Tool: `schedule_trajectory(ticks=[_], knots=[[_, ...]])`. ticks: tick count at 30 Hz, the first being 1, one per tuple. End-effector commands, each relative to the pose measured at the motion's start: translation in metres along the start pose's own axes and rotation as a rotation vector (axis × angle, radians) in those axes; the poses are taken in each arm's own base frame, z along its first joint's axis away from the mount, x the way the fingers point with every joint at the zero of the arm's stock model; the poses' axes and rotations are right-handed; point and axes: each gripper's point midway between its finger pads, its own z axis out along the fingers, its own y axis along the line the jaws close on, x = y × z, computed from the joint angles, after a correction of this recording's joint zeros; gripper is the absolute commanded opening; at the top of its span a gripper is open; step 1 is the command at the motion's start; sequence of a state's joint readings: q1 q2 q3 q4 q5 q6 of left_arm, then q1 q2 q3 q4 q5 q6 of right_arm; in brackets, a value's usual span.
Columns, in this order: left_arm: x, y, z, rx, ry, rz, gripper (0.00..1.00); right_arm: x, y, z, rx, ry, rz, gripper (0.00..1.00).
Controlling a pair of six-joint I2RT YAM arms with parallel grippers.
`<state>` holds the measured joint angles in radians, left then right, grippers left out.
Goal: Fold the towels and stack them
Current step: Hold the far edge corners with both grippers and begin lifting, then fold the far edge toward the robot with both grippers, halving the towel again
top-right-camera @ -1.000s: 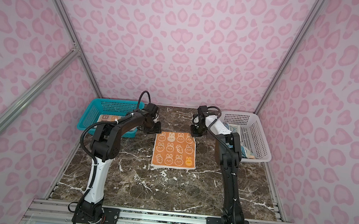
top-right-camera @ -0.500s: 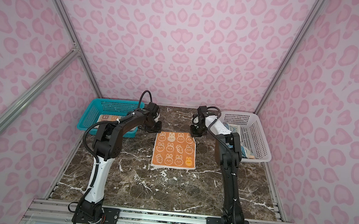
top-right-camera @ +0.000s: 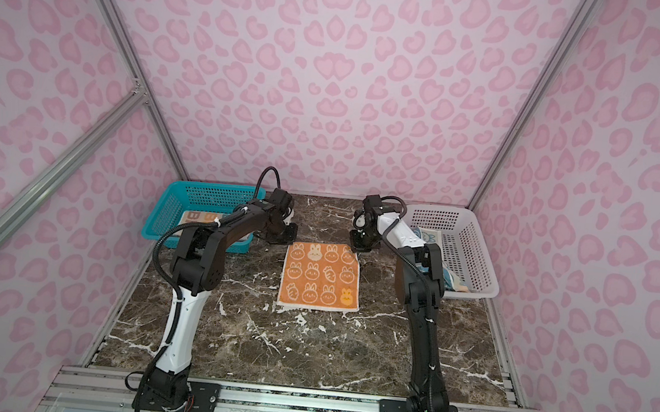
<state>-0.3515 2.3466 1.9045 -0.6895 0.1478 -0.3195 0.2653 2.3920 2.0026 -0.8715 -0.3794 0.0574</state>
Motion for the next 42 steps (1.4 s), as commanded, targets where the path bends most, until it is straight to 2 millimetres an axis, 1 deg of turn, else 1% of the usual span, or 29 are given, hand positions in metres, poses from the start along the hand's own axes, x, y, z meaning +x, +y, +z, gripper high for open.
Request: schedule_trajectory(ticks=[1,6,9,10,11,15,18,21,23,25,28,29,30,32,35,37,39,42], knots=[[0.001,0.005,-0.013,-0.031,0.006,0.024,0.03,0.004,0.0,-0.007,-0.017,0.012,0.016,0.0],[-0.016,-0.003,-0.045,-0.019,-0.082,0.055,0.03,-0.002,0.007,-0.029,-0.037,-0.031,0.02,0.0],[-0.021,-0.007,-0.06,-0.011,-0.121,0.063,0.03,-0.003,0.011,-0.038,-0.045,-0.047,0.021,0.0],[-0.022,-0.007,-0.063,-0.009,-0.129,0.064,0.03,-0.001,0.01,-0.036,-0.046,-0.042,0.026,0.0],[-0.022,-0.008,-0.067,-0.006,-0.138,0.066,0.03,-0.003,0.013,-0.047,-0.049,-0.063,0.02,0.0],[-0.02,-0.009,-0.079,-0.003,-0.157,0.066,0.03,0.001,0.018,-0.058,-0.058,-0.075,0.025,0.0],[-0.013,-0.009,-0.085,0.006,-0.165,0.062,0.03,0.008,0.021,-0.066,-0.066,-0.087,0.031,0.0],[-0.003,-0.007,-0.09,0.015,-0.169,0.045,0.03,0.018,0.025,-0.074,-0.078,-0.098,0.042,0.0],[0.006,-0.006,-0.094,0.02,-0.173,0.032,0.03,0.027,0.029,-0.078,-0.08,-0.1,0.045,0.0],[0.015,-0.005,-0.099,0.02,-0.172,0.021,0.03,0.041,0.03,-0.08,-0.07,-0.102,0.051,0.0],[0.036,-0.003,-0.102,0.022,-0.162,-0.004,0.03,0.061,0.031,-0.081,-0.078,-0.101,0.079,0.0],[0.046,-0.003,-0.101,0.025,-0.157,-0.013,0.03,0.074,0.031,-0.076,-0.082,-0.084,0.093,0.0],[0.055,-0.003,-0.101,0.025,-0.156,-0.02,0.03,0.082,0.03,-0.074,-0.084,-0.08,0.1,0.0],[0.08,0.002,-0.092,0.025,-0.136,-0.044,0.03,0.1,0.032,-0.067,-0.097,-0.059,0.112,0.0],[0.106,0.009,-0.078,0.014,-0.099,-0.069,0.03,0.125,0.033,-0.05,-0.106,-0.02,0.131,0.0],[0.118,0.01,-0.071,0.011,-0.081,-0.072,0.03,0.138,0.03,-0.039,-0.096,0.004,0.154,0.0],[0.125,0.011,-0.066,-0.004,-0.074,-0.067,0.03,0.146,0.029,-0.031,-0.1,0.021,0.178,0.0],[0.128,0.011,-0.063,-0.016,-0.067,-0.068,0.03,0.153,0.029,-0.026,-0.093,0.029,0.193,0.0]])
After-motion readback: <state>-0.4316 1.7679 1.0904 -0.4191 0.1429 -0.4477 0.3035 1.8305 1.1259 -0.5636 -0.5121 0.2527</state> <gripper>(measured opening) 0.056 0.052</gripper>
